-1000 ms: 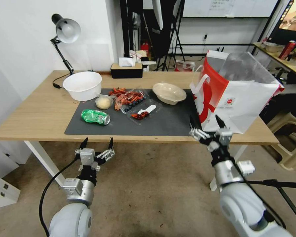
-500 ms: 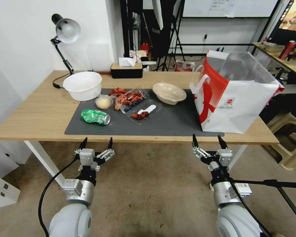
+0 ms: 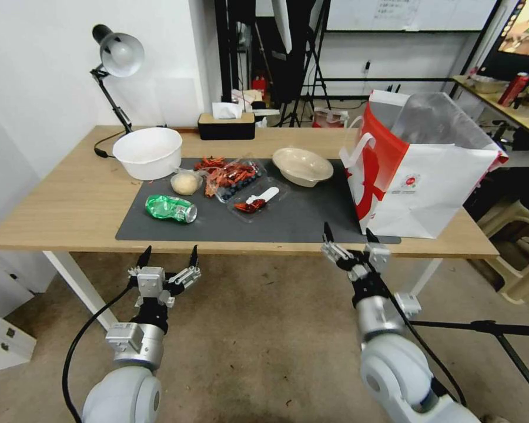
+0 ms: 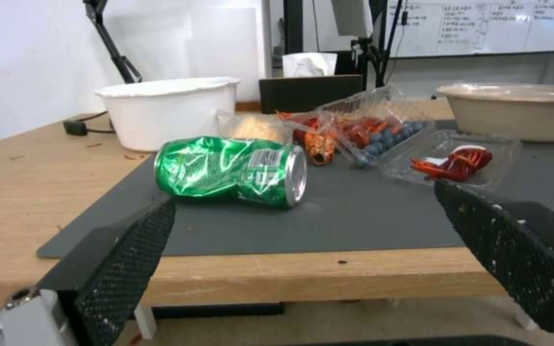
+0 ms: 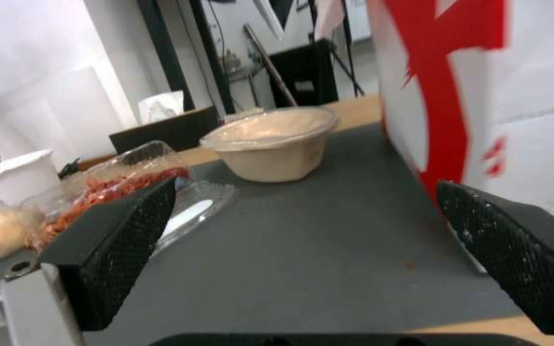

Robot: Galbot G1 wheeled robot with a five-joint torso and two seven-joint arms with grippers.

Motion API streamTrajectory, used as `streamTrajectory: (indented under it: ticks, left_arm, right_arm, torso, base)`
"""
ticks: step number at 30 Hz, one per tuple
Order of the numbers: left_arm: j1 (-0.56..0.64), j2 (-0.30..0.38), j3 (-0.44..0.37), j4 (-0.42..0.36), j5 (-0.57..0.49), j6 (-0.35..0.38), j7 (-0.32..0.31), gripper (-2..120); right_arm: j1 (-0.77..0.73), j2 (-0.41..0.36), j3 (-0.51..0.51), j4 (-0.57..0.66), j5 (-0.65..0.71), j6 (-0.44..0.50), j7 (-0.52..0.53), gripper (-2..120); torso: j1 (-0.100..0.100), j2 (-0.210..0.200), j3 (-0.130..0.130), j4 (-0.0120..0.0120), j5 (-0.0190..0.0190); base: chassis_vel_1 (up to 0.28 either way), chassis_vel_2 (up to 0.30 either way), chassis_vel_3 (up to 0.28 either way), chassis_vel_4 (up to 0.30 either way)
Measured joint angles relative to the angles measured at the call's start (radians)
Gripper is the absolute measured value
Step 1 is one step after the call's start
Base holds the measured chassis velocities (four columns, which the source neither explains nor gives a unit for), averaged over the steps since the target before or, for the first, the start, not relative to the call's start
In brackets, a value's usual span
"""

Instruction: Pick up the trash from the table and place it into the takeout bag.

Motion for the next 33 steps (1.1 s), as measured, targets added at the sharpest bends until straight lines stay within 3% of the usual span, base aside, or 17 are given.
streamTrajectory:
  ticks: [10, 21, 33]
  left_arm:
    - [0.007, -0.001, -0.003, -0.002, 0.0, -0.004, -0.001, 100]
    - [0.011, -0.003, -0.013, 0.006, -0.002, -0.015, -0.003, 100]
    - [0.002, 0.0, -0.016, 0.018, -0.005, -0.015, -0.011, 100]
  right_arm:
    - [0.255, 0.031, -0.071, -0.12, 0.152, -0.081, 0.062, 100]
    - [0.512, 0.124, -0.118, -0.39, 0.373, -0.047, 0.085, 100]
    - [0.619, 0.178, -0.118, -0.523, 0.444, -0.042, 0.093, 100]
  torso:
    - [0.0, 0.0, 0.0, 0.0001, -0.0001]
    - [0.0, 0.0, 0.0, 0.0002, 0.0]
    - [0.0, 0.0, 0.0, 0.0001, 0.0]
  base:
    - [0.0, 0.0, 0.0, 0.0]
    - [0.0, 0.0, 0.0, 0.0]
    - [0.0, 0.0, 0.0, 0.0]
